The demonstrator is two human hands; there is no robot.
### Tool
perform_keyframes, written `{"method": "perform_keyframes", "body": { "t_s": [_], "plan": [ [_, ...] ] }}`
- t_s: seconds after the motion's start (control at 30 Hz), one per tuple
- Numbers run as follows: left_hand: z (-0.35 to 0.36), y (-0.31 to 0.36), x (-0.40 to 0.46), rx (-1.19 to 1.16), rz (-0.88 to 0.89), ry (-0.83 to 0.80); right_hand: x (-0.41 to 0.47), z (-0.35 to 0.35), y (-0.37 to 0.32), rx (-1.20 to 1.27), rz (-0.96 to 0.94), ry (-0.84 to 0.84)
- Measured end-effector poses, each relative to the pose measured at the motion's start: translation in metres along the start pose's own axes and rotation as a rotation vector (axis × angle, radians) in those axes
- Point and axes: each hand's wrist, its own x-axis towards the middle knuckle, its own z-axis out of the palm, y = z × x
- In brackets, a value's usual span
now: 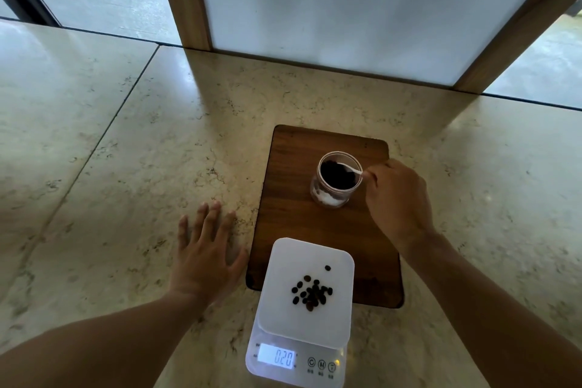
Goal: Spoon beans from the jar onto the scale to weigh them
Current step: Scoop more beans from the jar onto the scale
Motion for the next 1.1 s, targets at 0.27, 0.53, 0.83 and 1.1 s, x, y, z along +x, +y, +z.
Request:
{"method": "perform_keyframes", "body": {
  "t_s": [0.27,0.53,0.83,1.1],
  "plan": [
    [0.001,0.0,0.001,0.002,0.003,0.003,0.018,0.001,0.008,0.126,0.169,-0.049],
    [0.001,0.0,0.0,0.017,0.002,-0.012,0.024,0.001,0.009,0.286,0.33,-0.098],
    [-0.003,0.002,0.0,0.012,0.002,-0.01,0.029,0.006,0.013,0.426,0.484,-0.166],
    [-0.003,0.002,-0.001,0.022,0.006,-0.01,0.032,0.009,0.016,0.6,0.678,-0.21]
  ]
}}
